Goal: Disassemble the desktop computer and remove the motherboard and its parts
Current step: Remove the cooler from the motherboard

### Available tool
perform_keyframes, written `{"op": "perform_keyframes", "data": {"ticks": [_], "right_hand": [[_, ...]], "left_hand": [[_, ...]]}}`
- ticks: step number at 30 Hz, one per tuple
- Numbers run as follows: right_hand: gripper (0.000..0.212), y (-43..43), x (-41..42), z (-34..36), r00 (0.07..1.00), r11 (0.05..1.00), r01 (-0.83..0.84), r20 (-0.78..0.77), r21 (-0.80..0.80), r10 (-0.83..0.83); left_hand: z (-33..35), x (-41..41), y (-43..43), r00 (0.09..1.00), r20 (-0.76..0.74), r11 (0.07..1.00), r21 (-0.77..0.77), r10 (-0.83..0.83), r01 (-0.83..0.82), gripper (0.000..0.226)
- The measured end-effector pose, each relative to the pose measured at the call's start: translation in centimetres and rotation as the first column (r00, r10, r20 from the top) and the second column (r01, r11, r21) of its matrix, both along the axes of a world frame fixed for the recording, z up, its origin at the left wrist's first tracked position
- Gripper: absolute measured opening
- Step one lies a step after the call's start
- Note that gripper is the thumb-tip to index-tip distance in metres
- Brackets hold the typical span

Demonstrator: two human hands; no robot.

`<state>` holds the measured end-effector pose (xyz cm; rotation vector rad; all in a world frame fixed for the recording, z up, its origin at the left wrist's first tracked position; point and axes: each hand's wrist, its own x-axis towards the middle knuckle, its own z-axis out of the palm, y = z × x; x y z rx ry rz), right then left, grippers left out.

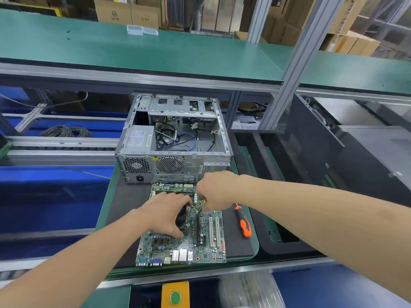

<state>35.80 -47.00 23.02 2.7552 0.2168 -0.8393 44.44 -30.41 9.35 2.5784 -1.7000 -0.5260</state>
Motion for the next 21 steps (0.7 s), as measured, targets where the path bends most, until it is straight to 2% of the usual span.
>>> {"op": "perform_keyframes", "data": {"ticks": [2,4,7,11,21], "right_hand": [[0.038,0.3,0.1,0.0,1.0,0.999,0.016,-0.002,0.05,-0.016],[0.032,0.6,0.3,0.0,1.0,0.996,0.025,-0.007,0.08,-0.025],[0.033,1.3,0.4,0.2,1.0,0.995,0.004,-0.007,0.102,-0.003],[0.029,2.0,0.4,0.2,0.999,0.993,-0.033,-0.005,0.11,0.034],[0.019,2.7,0.4,-0.5,0.999,0.995,-0.05,-0.001,0.082,0.05]], "left_hand": [[-0.2,0.1,0.3,0.999,0.017,0.999,-0.008,-0.043,0.043,0.094],[-0.5,-0.2,0.5,0.997,0.011,0.993,-0.088,-0.074,0.075,0.087],[-0.7,-0.6,0.7,0.995,-0.037,0.971,-0.222,-0.096,0.086,0.062],[-0.9,-1.1,0.5,0.984,-0.131,0.957,-0.279,-0.123,0.083,0.032],[-0.5,-1.1,0.7,0.973,-0.203,0.955,-0.294,-0.105,0.042,0.024]]}}
